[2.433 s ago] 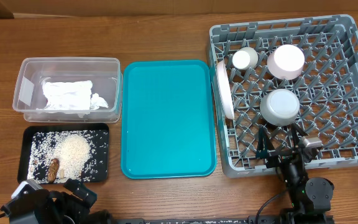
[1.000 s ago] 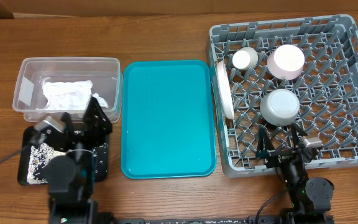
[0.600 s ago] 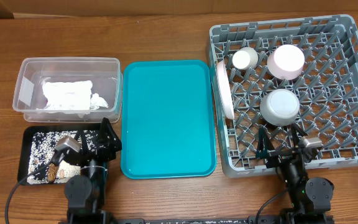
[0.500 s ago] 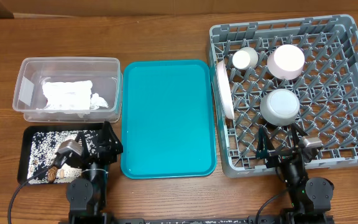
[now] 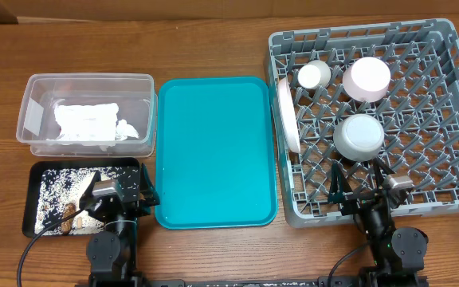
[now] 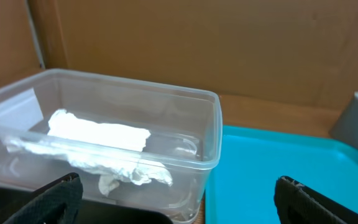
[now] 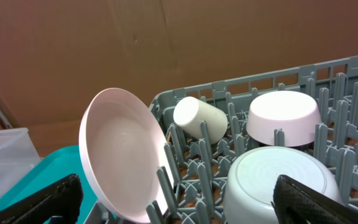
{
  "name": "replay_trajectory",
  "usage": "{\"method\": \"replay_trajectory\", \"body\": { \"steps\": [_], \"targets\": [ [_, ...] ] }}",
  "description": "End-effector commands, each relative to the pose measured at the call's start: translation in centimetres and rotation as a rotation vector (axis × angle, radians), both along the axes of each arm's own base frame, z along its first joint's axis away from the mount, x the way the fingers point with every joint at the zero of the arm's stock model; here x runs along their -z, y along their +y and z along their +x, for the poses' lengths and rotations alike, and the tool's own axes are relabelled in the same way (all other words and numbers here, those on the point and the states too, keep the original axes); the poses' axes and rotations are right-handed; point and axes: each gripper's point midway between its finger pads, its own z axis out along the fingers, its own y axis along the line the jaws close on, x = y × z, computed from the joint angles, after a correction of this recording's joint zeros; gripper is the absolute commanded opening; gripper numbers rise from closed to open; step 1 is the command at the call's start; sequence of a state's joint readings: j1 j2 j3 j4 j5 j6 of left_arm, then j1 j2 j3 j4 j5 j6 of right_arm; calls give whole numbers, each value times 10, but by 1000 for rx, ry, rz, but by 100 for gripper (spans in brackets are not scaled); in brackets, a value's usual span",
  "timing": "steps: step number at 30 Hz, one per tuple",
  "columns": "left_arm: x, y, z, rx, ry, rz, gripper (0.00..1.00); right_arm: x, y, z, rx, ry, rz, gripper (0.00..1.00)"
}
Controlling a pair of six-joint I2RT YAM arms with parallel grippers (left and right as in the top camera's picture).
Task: Sort waste into correct bins and load items into the dishwasher
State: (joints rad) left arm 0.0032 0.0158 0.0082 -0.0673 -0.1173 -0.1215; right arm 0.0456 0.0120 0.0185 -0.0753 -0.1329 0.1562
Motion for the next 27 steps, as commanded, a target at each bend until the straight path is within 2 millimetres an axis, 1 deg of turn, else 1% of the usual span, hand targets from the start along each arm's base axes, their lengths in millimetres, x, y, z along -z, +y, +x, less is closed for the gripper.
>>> {"method": "replay_trajectory", "body": {
  "steps": [1, 27],
  "targets": [
    [-1, -7, 0, 35, 6, 148, 100, 3, -2, 1, 8, 0, -6, 100],
    [-1, -7, 0, 35, 4, 129, 100, 3, -2, 1, 8, 0, -6, 100]
  ]
}}
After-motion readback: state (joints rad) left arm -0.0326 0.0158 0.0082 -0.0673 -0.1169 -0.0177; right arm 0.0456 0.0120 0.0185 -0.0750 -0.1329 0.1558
